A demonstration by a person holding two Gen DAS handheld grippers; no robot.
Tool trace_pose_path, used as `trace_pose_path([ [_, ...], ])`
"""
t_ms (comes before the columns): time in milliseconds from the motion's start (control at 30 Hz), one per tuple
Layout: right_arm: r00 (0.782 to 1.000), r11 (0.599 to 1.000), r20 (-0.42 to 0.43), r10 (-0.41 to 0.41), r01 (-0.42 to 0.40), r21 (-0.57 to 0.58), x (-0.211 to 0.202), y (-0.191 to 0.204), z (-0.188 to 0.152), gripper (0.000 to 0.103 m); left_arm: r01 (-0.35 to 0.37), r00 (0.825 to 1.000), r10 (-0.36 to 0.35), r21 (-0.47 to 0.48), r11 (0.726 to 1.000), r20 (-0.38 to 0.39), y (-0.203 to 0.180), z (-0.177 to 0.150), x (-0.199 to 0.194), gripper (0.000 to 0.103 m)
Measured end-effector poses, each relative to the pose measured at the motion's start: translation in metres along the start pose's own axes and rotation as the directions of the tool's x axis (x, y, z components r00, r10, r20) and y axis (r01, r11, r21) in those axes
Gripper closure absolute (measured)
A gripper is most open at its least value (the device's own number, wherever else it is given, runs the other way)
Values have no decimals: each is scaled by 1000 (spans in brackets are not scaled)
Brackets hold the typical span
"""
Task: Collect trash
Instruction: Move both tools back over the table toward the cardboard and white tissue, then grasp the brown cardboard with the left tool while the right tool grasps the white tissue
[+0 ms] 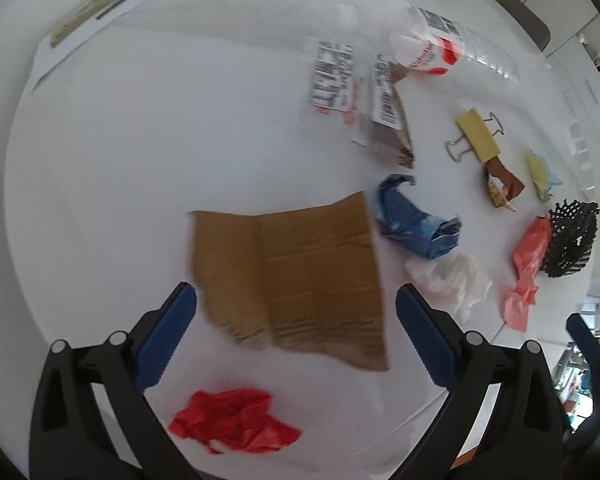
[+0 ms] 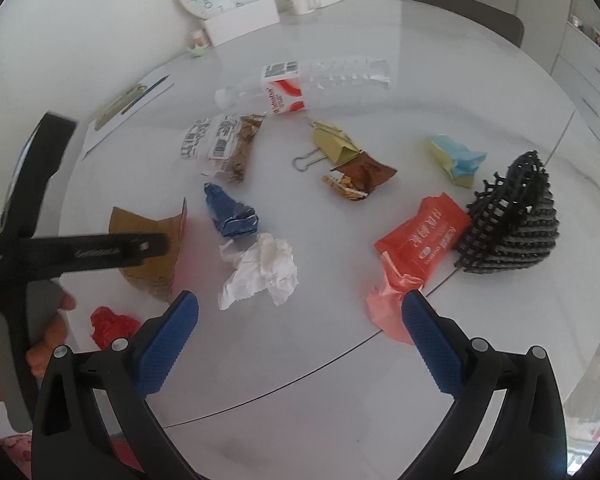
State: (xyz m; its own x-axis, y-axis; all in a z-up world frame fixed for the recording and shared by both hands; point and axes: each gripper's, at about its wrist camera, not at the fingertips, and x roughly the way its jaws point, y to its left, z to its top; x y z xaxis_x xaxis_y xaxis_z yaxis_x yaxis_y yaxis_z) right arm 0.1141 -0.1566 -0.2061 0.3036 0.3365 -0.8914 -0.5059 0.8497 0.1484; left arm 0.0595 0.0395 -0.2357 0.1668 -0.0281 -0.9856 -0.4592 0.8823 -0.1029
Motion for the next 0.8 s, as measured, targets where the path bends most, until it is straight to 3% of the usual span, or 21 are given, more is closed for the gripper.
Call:
trace_pose_path([
  [233, 999, 1000, -34, 3, -3, 5, 14, -5, 1, 2, -7, 998, 11, 57, 998, -69, -20, 7, 27, 7],
  [333, 999, 1000, -39, 6, -5, 17, 19, -5, 2, 2, 2, 998, 4, 91, 996, -65, -24, 7, 29, 8],
  [533, 999, 1000, -48, 10, -9, 26, 27, 0, 4, 2, 33, 996, -23, 117, 993, -83, -29, 16, 41, 30],
  [633, 998, 1000, -54, 10, -9, 25, 30, 3, 4, 2, 49, 997, -39, 151, 987, -71, -27, 20, 39, 33],
  [800, 998, 1000, -59, 21, -20, 13, 39, 17, 8, 2, 79, 997, -73, 193, 978, -40, -25, 26, 24, 48],
])
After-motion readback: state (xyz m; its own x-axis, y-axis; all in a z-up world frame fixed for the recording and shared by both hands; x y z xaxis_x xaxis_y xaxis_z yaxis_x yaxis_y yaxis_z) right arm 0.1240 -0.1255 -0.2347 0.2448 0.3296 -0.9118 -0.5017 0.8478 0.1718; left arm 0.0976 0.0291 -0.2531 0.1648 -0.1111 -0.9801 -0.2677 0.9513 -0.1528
